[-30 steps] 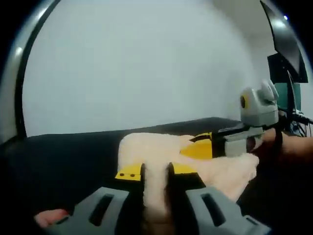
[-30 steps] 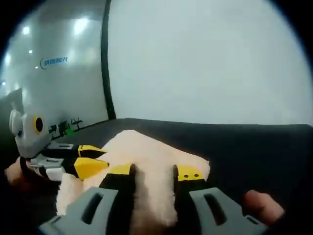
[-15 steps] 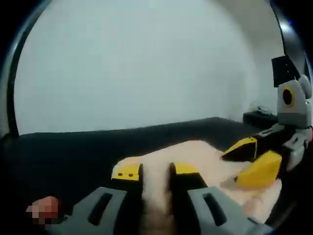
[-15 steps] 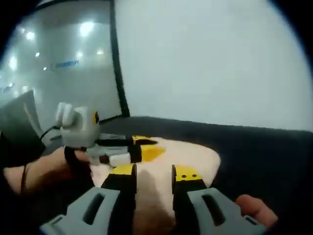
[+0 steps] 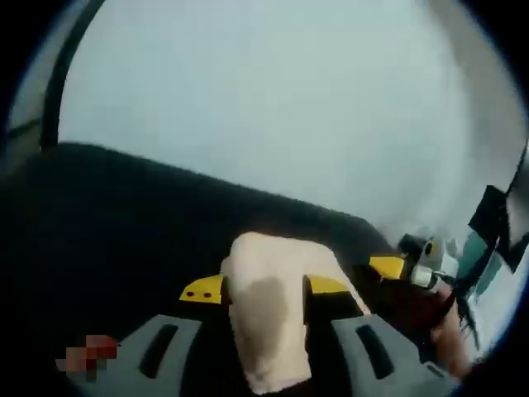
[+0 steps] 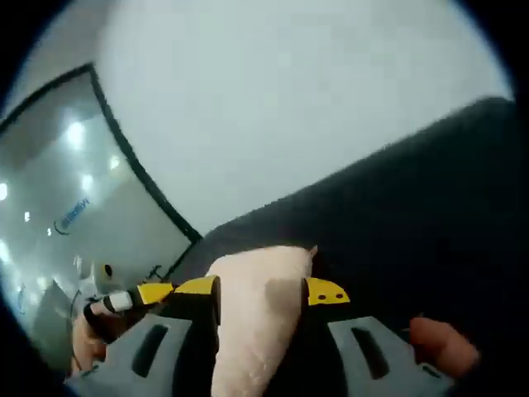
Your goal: Fold the towel on the table until its edges align and the towel forms a compact rectangular stack.
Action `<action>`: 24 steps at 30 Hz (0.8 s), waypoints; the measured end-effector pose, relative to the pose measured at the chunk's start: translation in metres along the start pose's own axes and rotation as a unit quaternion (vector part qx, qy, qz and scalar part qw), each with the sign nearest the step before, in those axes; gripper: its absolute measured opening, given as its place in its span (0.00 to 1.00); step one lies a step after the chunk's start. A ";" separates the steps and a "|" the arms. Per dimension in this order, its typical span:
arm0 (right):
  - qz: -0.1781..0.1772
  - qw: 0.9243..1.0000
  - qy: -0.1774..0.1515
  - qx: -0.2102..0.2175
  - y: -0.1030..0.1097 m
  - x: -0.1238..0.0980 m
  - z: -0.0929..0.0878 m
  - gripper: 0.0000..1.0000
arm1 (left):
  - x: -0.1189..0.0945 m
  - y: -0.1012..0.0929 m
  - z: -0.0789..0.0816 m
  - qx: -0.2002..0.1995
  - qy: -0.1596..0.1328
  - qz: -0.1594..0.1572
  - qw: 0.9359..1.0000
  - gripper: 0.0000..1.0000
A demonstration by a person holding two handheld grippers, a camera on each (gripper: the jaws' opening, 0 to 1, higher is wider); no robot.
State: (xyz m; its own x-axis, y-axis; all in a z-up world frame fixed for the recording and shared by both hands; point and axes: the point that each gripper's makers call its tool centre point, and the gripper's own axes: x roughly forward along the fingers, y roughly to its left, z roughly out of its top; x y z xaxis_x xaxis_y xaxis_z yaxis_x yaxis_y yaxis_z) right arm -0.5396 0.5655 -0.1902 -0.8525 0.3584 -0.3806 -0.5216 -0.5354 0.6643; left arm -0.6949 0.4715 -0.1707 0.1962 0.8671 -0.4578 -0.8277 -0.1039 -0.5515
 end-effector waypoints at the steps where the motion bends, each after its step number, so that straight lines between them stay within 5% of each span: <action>1: -0.011 1.000 0.011 -0.014 -0.003 0.001 -0.007 0.36 | 0.000 0.005 -0.008 -0.017 0.019 -0.001 1.000 0.37; 3: -0.018 0.999 0.032 -0.022 -0.004 0.008 -0.029 0.36 | 0.006 0.020 -0.015 -0.027 0.040 0.013 0.999 0.37; 7: -0.009 1.000 0.012 -0.011 0.006 0.020 -0.033 0.29 | 0.017 0.003 -0.032 -0.095 0.051 -0.039 0.993 0.37; 10: -0.004 0.999 0.011 -0.045 0.017 0.025 -0.036 0.17 | 0.030 0.015 -0.042 -0.078 0.053 -0.025 0.995 0.30; 12: -0.007 0.999 0.010 -0.051 0.019 0.022 -0.031 0.12 | 0.026 0.002 -0.044 -0.083 0.039 -0.060 0.994 0.26; 16: 0.021 0.998 0.011 -0.057 0.031 -0.001 -0.027 0.09 | 0.013 -0.016 -0.042 -0.072 0.029 -0.080 0.994 0.21; 22: 0.037 0.997 0.010 -0.064 0.038 -0.062 -0.023 0.10 | -0.005 -0.069 -0.055 -0.034 0.032 -0.109 0.993 0.21; 24: 0.035 0.996 0.007 -0.081 0.034 -0.090 -0.028 0.10 | -0.017 -0.099 -0.072 -0.021 0.033 -0.119 0.992 0.21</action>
State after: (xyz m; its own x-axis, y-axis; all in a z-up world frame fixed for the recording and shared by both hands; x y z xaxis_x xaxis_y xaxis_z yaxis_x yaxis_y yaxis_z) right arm -0.4815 0.4939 -0.1515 -0.8869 0.3055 -0.3465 -0.4584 -0.6752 0.5779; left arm -0.5784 0.4320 -0.1591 0.4195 0.8357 -0.3546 -0.7315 0.0798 -0.6772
